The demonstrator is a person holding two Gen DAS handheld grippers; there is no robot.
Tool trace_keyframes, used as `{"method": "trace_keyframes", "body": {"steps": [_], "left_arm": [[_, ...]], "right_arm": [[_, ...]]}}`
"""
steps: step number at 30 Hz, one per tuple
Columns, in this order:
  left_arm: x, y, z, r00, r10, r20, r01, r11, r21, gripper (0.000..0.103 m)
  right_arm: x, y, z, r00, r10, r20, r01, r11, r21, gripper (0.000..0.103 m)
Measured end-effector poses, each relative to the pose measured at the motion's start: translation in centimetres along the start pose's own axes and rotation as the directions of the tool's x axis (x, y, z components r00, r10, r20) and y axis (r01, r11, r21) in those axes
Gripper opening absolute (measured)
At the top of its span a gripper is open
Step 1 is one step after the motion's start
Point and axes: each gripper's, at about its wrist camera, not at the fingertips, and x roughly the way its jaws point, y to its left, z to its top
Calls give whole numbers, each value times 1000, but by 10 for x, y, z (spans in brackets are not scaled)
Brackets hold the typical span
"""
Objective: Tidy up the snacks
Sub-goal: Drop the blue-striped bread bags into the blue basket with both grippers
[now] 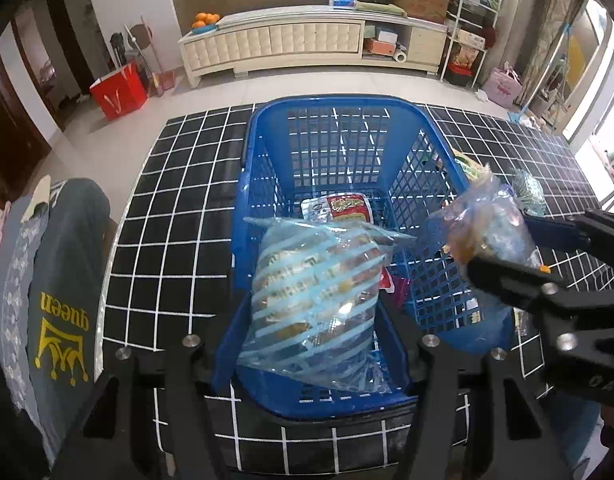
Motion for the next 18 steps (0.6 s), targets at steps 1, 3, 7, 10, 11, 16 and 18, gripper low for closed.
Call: {"method": "trace_keyframes", "body": {"steps": [1, 3, 7, 10, 11, 16, 18], "left_arm": [[0, -2, 1, 1000, 1, -4, -1, 1000, 13, 60], [2, -2, 2, 1000, -7, -11, 8, 1000, 29, 62], [2, 3, 1, 1000, -12, -12, 12, 1000, 7, 62], [-5, 11, -1, 1000, -12, 3, 12, 1000, -28, 62], [-8, 14, -2, 1000, -14, 11, 14, 999, -41, 62], [-18, 24, -5, 999, -25, 37, 28, 998, -63, 62], [-18, 26, -7, 999, -22, 38, 25, 998, -64, 62]], "right_arm": [[1, 0, 0, 1000, 0, -2, 0, 1000, 3, 58], [1, -2, -1, 1000, 0, -5, 0, 1000, 16, 58], [-5, -2, 0, 1000, -6, 2, 6, 1000, 30, 58], [-6, 0, 0, 1000, -13, -6, 13, 1000, 21, 58], [-5, 2, -1, 1000, -14, -14, 14, 1000, 16, 58], [2, 11, 1, 998, -31, -49, 30, 1000, -5, 58], [9, 16, 1, 997, -41, -70, 39, 999, -18, 58]]}}
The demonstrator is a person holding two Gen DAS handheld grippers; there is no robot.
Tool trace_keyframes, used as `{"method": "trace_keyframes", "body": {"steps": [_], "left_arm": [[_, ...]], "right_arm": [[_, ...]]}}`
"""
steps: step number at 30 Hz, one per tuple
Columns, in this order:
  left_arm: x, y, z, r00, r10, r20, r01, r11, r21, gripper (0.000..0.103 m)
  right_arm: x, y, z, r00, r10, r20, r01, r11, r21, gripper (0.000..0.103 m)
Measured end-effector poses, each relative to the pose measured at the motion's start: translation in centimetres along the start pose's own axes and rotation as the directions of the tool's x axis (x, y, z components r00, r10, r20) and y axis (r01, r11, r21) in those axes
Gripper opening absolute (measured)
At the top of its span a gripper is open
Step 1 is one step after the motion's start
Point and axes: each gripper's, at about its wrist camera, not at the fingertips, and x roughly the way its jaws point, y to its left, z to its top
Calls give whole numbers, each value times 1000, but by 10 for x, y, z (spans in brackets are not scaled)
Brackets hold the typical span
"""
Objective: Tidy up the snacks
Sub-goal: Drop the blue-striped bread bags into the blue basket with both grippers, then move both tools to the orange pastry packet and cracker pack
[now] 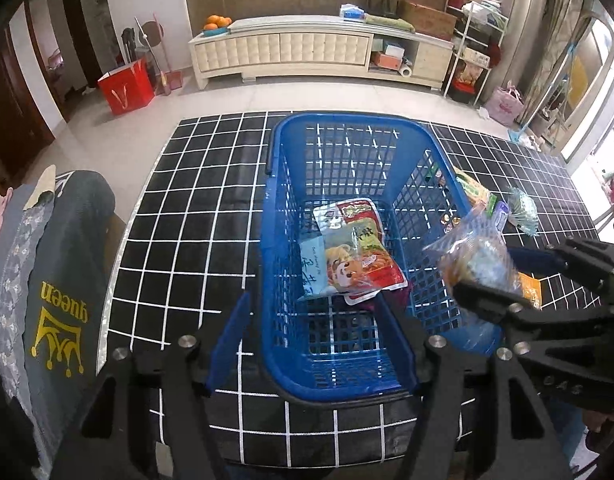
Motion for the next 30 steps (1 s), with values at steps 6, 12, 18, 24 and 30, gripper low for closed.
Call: {"method": "trace_keyframes", "body": {"steps": [6, 12, 18, 24, 30], "left_arm": [[1, 6, -4, 1000, -1, -6, 1, 1000, -7, 62], [1, 9, -9, 1000, -3, -11, 3, 1000, -20, 62], [-3, 9, -11, 1000, 2, -11, -3, 1000, -24, 62], [-13, 6, -14, 1000, 4, 1, -4, 1000, -27, 62], [-35, -12, -15, 999, -7, 54, 7, 1000, 0, 68]], "right_arm": [[6, 10, -2, 999, -38, -14, 38, 999, -30, 58], [7, 11, -1, 999, -46, -13, 46, 998, -31, 59], [5, 9, -3, 1000, -22, -12, 21, 1000, -12, 73], [-12, 5, -6, 999, -23, 29, 23, 1000, -7, 88], [-44, -10, -18, 998, -30, 63, 29, 999, 14, 89]]}}
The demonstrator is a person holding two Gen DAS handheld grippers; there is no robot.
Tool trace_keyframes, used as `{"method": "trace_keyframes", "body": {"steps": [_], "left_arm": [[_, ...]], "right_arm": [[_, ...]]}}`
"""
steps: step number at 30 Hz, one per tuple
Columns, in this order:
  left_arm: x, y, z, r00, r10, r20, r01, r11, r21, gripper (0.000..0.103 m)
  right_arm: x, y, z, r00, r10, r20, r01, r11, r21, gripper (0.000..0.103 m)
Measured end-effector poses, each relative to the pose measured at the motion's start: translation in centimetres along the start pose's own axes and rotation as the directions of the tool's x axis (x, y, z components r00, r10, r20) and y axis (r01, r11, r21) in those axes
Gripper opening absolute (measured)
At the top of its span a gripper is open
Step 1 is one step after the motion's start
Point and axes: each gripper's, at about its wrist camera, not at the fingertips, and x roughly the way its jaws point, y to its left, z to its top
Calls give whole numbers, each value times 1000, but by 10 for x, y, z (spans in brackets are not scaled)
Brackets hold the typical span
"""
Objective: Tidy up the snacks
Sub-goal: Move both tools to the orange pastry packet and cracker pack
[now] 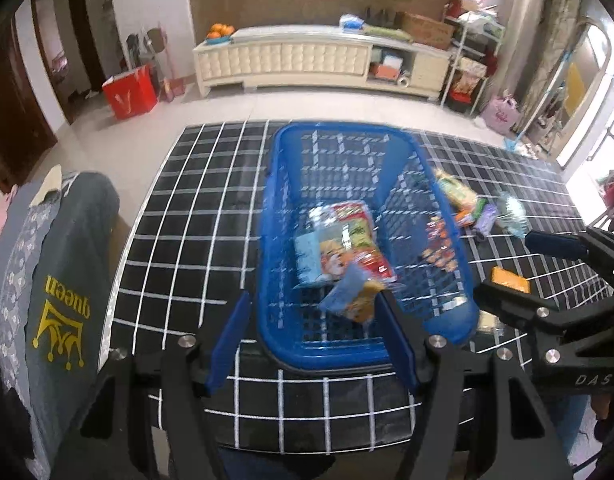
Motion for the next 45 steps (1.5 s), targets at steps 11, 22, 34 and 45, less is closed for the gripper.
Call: {"method": "trace_keyframes", "body": {"steps": [11, 22, 34, 45], "left_arm": [[-40, -75, 4, 997, -47, 60, 42, 996, 84, 72], [-43, -167, -3, 992, -123, 35, 115, 978, 176, 79], [17, -224, -32, 991, -98, -93, 118, 962, 248, 79], [99, -233, -63, 979, -55, -197, 89, 981, 171, 79]], "right_arm": [[-72, -64, -38, 994, -73, 78, 65, 993, 98, 89], [-104, -134, -86, 989, -123, 88, 106, 978, 179, 90], [-57, -189, -123, 996, -87, -3, 86, 987, 138, 90], [22, -204, -129, 996, -45, -74, 43, 999, -19, 90]]}}
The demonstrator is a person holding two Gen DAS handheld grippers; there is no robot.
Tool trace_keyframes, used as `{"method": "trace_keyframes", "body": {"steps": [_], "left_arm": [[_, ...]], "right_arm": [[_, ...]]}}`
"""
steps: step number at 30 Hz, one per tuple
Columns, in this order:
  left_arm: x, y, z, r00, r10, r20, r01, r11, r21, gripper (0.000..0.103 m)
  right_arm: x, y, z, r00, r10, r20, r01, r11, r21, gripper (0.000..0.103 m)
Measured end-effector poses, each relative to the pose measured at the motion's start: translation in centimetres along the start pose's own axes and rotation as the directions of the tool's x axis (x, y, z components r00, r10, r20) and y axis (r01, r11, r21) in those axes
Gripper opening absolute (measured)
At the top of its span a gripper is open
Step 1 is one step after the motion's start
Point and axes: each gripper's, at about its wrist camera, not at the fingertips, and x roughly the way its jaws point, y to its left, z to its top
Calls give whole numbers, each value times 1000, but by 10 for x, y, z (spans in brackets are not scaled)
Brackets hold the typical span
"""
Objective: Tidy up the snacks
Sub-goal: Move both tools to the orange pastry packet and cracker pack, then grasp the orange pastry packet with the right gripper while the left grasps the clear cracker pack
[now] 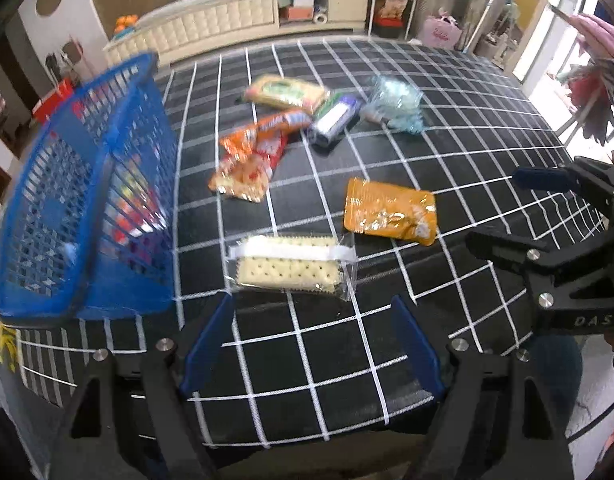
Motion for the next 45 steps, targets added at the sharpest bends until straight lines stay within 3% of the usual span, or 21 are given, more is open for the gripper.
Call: {"method": "trace_keyframes", "body": {"steps": [4, 9, 14, 19, 22, 24, 30, 38, 45], "left_arm": [[24, 8, 3, 1000, -11, -26, 10, 999, -51, 79], [39, 13, 5, 999, 47, -20, -48, 998, -52, 79], [46, 16, 7, 999, 37, -30, -39, 998, -45, 79], [52, 23, 9, 999, 9, -42, -12, 997, -82, 79], [50, 25, 8, 999, 8, -38, -12, 995, -99, 79], [48, 26, 6, 999, 11, -39, -15, 994, -105, 79], [39, 25, 2, 999, 19, -38, -22, 995, -98, 79], [24, 33, -2, 999, -2, -35, -2, 994, -106, 79], [37, 38, 0, 995, -64, -82, 34, 946, -324, 79]], "right_arm": [[28, 0, 7, 999, 37, -28, -39, 998, -57, 90], [62, 6, 13, 994, 79, -77, -88, 987, -131, 90], [86, 5, 18, 987, 112, -117, -129, 980, -153, 90], [92, 11, 23, 991, 95, -96, -114, 969, -219, 89], [90, 16, 21, 994, 84, -74, -102, 955, -280, 71], [86, 17, 22, 991, 109, -80, -127, 953, -276, 47], [78, 30, 9, 994, 86, -65, -100, 956, -276, 28], [66, 8, 2, 997, 74, -25, -76, 994, -84, 22], [56, 11, 0, 997, 74, 1, -74, 995, -67, 22]]}}
